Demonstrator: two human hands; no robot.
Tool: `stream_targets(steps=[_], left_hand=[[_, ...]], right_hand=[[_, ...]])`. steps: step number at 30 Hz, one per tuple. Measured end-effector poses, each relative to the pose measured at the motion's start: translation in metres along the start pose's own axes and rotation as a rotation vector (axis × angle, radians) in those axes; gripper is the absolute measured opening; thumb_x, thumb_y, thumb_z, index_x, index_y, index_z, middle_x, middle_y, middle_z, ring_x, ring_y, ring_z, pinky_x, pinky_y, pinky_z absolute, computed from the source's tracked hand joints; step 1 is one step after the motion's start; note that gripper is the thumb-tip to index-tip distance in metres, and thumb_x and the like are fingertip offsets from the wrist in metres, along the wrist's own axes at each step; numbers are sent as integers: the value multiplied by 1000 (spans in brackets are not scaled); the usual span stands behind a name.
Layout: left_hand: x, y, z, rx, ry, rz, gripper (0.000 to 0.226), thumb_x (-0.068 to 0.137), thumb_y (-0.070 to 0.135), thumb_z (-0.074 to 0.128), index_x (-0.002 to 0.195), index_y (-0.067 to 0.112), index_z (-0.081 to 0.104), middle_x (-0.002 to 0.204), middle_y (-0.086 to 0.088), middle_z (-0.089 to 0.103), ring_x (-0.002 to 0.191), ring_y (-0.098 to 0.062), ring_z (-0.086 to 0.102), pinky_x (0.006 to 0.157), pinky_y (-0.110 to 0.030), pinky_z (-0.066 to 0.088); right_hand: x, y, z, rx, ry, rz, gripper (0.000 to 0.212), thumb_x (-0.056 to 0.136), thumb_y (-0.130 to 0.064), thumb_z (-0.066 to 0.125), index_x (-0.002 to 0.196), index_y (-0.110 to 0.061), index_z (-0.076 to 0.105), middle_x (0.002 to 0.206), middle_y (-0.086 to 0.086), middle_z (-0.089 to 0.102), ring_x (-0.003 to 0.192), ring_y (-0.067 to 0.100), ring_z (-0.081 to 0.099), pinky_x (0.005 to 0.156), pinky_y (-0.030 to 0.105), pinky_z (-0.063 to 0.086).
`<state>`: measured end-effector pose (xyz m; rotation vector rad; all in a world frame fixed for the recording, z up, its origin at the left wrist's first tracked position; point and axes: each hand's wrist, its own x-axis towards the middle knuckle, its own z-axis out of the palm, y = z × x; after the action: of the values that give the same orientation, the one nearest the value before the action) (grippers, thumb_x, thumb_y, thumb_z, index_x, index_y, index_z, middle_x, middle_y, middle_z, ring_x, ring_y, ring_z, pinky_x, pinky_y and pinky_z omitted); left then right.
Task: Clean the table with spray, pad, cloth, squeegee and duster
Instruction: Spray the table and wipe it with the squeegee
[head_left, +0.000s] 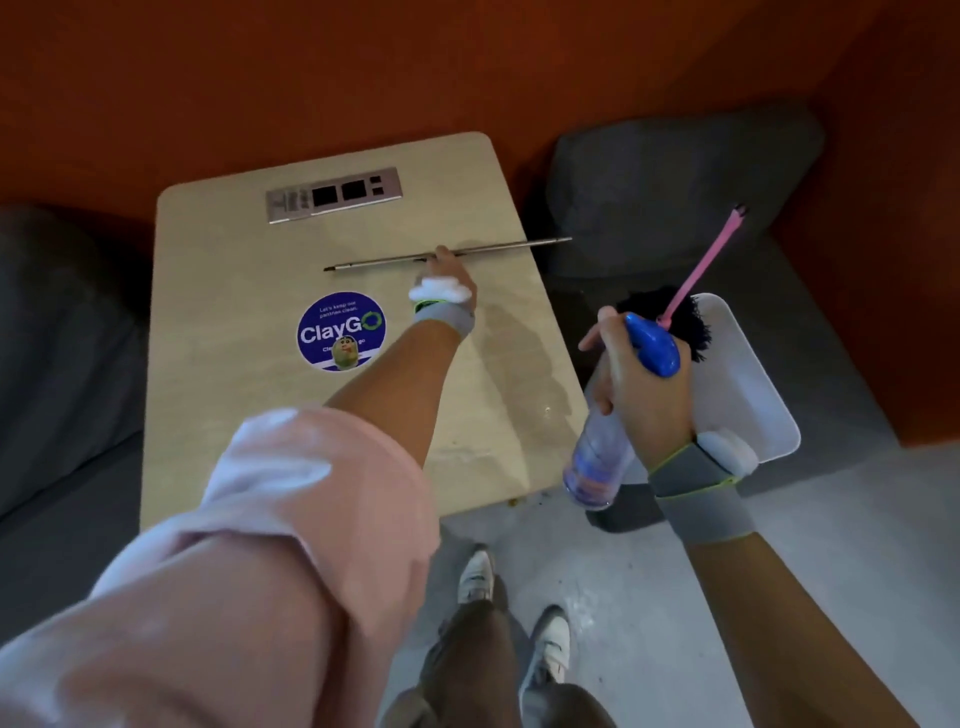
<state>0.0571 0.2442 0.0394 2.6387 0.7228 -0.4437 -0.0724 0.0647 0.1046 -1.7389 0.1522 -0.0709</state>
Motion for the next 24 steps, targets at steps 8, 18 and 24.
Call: stream_targets(steps=[8,18,24], left_hand=[[-82,-44,32,12,-77,-19,52,94,18,43,144,19,27,139,-8,44,123,-32,49,78,-40,33],[-211,-91,71,-3,-109,-124,48,89,13,47,135,19,33,127,-7,54,114,-31,55,76,-37,35],[-255,-105,82,21,-121,-193,52,87,15,55,134,18,33,125,-4,56,111,-23,56,71,-30,30]], right_hand=[[-37,21,-16,-9,-28,66,38,98,-25,56,69,0,59,47,16,39,34,13,34,40,22,33],[-110,19,-44,91,-137,80,44,95,-30,58,72,8,58,38,6,35,35,15,33,49,29,33],[-142,21,-67,86,-186,49,45,94,-35,59,71,4,58,40,10,34,35,19,33,52,36,34]])
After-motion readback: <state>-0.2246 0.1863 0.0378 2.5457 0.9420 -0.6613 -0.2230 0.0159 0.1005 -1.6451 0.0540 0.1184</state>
